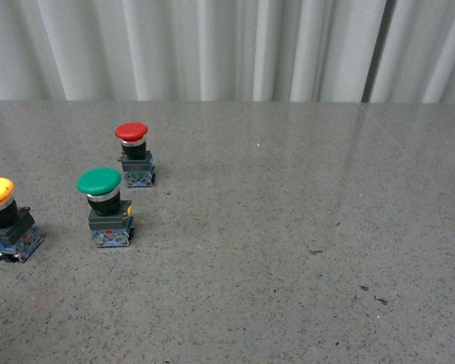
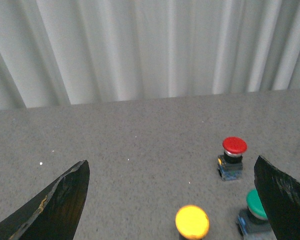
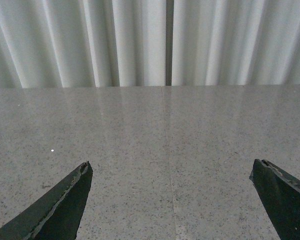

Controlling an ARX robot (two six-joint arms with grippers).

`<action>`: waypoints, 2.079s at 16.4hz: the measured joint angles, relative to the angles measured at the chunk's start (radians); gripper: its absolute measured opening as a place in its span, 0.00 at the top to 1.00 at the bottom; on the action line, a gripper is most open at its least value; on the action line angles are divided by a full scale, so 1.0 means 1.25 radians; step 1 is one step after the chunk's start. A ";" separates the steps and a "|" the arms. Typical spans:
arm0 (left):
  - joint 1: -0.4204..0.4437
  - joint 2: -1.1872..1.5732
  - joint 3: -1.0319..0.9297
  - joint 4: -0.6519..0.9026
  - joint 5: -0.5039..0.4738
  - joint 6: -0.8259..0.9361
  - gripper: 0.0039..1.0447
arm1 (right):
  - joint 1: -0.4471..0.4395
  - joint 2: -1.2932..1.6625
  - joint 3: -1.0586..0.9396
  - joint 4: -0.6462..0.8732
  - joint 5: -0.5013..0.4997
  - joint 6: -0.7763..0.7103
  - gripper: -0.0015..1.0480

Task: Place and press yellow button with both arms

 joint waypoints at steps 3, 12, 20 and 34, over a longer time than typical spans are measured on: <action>-0.001 0.329 0.127 0.056 -0.010 0.033 0.06 | 0.000 0.000 0.000 0.000 0.000 0.000 0.06; -0.030 0.584 0.107 0.112 0.042 0.038 0.08 | 0.000 0.000 0.000 0.000 0.000 0.000 0.06; -0.030 0.560 0.103 0.094 0.029 0.046 0.66 | 0.000 0.000 0.000 0.000 0.000 0.000 0.06; -0.465 0.717 0.401 0.024 -0.183 -0.231 0.68 | 0.000 0.000 0.000 0.000 0.000 0.000 0.06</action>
